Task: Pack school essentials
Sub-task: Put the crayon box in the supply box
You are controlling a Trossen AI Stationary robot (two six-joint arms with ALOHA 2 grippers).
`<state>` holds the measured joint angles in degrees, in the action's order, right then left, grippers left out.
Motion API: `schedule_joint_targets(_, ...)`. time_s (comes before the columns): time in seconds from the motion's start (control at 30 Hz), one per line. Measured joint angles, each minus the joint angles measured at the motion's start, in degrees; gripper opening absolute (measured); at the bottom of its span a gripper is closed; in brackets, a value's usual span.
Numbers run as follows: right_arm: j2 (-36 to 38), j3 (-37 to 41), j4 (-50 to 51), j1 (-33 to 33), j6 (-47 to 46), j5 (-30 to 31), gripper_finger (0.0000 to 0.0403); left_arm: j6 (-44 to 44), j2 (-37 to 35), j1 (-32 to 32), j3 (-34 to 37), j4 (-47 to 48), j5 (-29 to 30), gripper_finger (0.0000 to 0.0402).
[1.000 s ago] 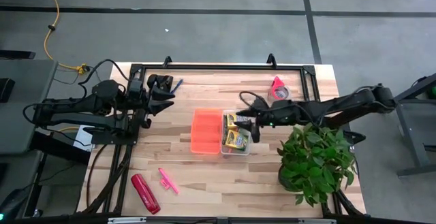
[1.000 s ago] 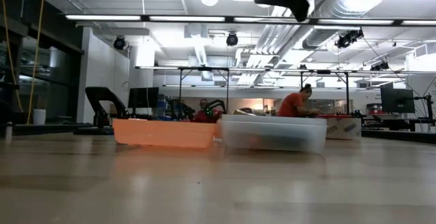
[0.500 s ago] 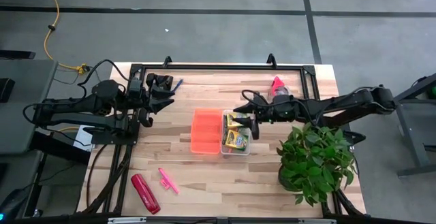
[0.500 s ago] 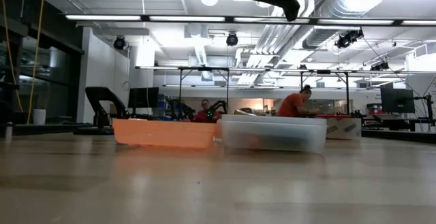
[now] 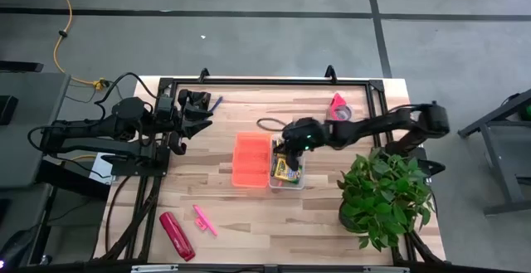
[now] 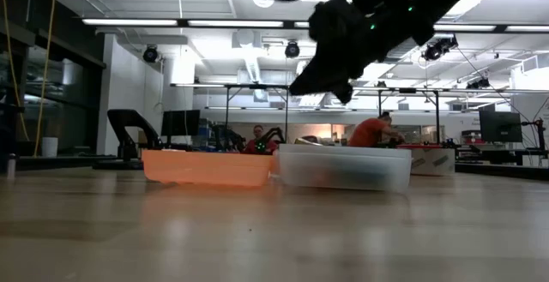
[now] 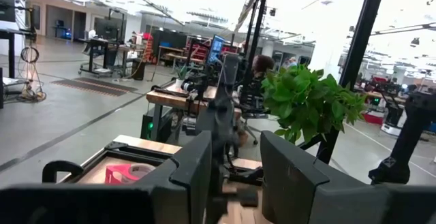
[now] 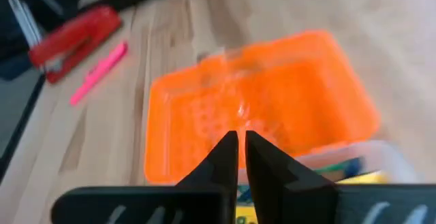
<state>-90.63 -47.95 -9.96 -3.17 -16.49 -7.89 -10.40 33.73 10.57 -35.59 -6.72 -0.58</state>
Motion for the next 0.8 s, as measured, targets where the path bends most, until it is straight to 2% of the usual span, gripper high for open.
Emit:
schedule_joint_targets(0.17,-5.7,-4.4,2.5,2.2,1.1,-0.9,0.0003,0.0,0.0,0.0,0.0,0.0,0.2,0.0115)
schedule_joint_targets(0.33,-8.7,-7.4,9.9,2.6,4.0,-0.7,0.0002,0.1,0.0,0.0,0.0,0.0,0.4,0.0115)
schedule_joint_targets(0.8,-9.7,-8.0,13.7,3.7,5.0,-1.2,0.0,0.0,0.0,0.0,0.0,0.2,0.9,0.0115)
